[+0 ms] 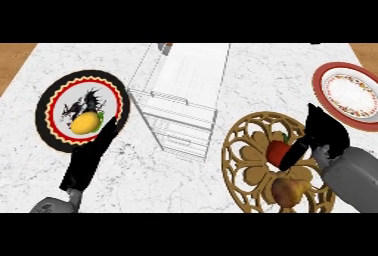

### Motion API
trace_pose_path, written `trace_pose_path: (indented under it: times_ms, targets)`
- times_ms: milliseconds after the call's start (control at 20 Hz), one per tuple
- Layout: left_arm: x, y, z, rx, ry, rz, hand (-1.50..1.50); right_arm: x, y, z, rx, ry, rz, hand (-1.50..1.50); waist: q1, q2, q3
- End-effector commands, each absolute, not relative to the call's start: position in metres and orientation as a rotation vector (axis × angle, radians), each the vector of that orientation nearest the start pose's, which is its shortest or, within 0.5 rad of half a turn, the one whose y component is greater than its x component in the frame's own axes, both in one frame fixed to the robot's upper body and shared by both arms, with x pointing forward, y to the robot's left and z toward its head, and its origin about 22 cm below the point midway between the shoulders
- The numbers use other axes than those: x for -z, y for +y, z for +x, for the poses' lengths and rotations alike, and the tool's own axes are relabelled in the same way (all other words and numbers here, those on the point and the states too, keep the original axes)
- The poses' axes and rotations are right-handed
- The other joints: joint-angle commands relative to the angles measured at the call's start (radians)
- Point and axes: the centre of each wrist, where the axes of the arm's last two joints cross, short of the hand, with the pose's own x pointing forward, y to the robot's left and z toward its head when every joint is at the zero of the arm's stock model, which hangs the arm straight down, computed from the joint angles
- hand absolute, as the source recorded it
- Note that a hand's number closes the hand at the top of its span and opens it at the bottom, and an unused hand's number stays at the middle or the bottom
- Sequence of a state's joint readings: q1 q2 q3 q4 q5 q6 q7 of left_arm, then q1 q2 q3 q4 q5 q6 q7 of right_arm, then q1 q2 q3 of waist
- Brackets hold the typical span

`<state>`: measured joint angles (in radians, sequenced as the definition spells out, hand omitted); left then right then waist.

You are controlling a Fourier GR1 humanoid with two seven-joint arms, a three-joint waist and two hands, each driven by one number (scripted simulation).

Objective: Pick the bell pepper from the placemat and place it in the tiered shelf

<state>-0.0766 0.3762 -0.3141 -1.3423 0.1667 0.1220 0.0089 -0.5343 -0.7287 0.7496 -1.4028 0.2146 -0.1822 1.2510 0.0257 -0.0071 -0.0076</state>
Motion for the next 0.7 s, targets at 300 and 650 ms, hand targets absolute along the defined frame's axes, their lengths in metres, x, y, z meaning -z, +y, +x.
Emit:
trace_pose_path:
  times_ms: [300, 650]
  targets:
    - [0.031, 0.266, 0.249, 0.276, -1.318, 0.12, 0.0, -0.039, -0.202, 0.318, -0.63, -0.289, -1.104, -1.5, -0.028, 0.002, 0.003]
    - [0.036, 0.27, 0.242, 0.278, -1.314, 0.124, 0.0, -0.045, -0.191, 0.336, -0.63, -0.281, -1.113, -1.5, -0.021, 0.003, 0.004]
